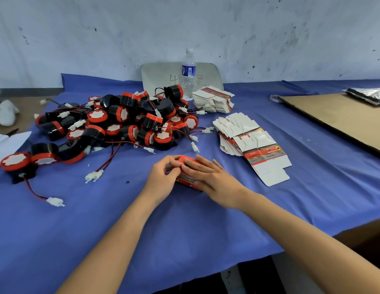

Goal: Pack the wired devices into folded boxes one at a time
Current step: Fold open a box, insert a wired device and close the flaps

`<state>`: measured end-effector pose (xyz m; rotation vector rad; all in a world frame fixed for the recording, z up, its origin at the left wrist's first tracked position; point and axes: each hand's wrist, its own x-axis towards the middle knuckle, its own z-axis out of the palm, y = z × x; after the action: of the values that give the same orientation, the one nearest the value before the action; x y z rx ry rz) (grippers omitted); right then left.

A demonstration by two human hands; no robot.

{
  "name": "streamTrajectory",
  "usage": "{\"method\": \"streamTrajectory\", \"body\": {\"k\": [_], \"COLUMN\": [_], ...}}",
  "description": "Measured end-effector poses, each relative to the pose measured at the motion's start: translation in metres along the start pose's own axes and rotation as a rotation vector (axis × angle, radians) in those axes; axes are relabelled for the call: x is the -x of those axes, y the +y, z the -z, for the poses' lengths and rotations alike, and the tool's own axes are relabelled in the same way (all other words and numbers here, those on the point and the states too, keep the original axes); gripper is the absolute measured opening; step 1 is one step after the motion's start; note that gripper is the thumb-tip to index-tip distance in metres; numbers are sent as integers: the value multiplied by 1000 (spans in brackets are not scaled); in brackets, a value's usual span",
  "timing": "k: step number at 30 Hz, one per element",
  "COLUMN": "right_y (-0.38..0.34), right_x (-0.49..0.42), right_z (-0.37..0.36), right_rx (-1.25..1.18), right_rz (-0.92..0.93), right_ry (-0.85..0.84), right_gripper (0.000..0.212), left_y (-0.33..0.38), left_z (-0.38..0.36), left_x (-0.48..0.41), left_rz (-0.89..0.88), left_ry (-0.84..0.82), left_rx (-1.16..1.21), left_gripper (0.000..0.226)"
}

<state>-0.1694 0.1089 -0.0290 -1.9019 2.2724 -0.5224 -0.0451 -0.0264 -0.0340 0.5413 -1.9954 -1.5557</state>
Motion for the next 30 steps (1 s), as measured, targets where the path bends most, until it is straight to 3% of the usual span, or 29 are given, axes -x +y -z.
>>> {"method": "streamTrajectory", "body": {"k": [5, 10, 12, 15, 17, 20, 25, 27, 30], "right_y": [-6, -9, -8, -4, 5, 29, 64, 78, 92], "right_x": [12, 19, 25, 38, 48, 69, 108, 127, 155], "right_z": [-18, -17, -14, 0, 13, 34, 51, 53, 44], "right_rx": [-335, -342, -429, -925, -1269, -1455, -1285, -1040, -682], "right_rz": [-83, -178, -206, -337, -448, -573, -663, -833, -1231], "right_ry": [314, 465, 611, 963, 1334, 1820, 1970, 2075, 2146], "right_gripper": [50, 47, 43, 33, 29, 37, 39, 44, 49], "left_y": [-7, -8, -9, -12, -12, -13, -22, -26, -28], "left_z": [3, 3, 4, 7, 8, 9, 13, 18, 18], "left_x": [10, 15, 15, 13, 12, 10, 5, 4, 3], "left_rz": [-38, -112, -99, -47, -34, -35, -22, -22, -28], "left_ry": [-3, -8, 31, 104, 122, 120, 101, 100, 92], "left_rx": [-34, -131, -103, -12, 57, 124, 188, 198, 191], "left_gripper": [20, 27, 29, 26, 24, 25, 32, 34, 35]}}
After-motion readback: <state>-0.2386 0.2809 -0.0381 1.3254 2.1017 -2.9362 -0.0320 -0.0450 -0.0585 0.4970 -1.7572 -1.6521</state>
